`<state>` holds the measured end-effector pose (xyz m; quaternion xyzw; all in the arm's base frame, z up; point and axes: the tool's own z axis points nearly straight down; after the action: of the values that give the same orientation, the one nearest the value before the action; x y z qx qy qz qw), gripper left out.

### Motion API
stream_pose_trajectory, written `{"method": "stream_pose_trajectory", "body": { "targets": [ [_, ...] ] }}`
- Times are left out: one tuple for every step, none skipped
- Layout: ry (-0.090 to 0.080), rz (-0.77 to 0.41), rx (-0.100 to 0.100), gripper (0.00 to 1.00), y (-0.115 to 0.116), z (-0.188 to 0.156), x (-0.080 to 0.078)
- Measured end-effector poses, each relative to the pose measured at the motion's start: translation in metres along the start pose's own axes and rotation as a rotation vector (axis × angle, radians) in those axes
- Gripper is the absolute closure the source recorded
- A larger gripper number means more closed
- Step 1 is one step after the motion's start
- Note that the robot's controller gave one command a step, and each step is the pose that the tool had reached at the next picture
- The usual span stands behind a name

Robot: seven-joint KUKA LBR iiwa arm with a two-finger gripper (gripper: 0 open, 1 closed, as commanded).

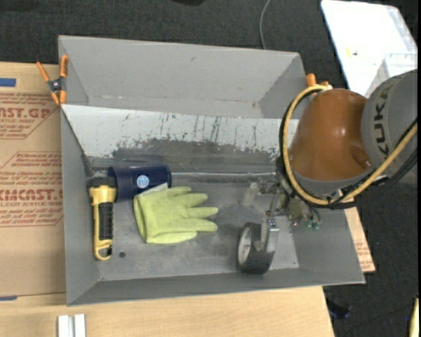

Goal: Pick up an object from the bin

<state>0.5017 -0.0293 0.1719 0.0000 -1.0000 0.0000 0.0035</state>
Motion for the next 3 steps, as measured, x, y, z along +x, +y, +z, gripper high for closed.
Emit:
{"method": "stream_pose_trajectory", "body": {
  "targets": [
    [-0.008, 0.000, 0.001, 0.00, 0.000, -0.004, -0.002],
    [-0.016, -0.070, 0.001, 0.00, 0.071, 0.092, -0.064],
    [-0.011, -0.036, 0.001, 0.00, 0.080, 0.071, -0.055]
  ]
}}
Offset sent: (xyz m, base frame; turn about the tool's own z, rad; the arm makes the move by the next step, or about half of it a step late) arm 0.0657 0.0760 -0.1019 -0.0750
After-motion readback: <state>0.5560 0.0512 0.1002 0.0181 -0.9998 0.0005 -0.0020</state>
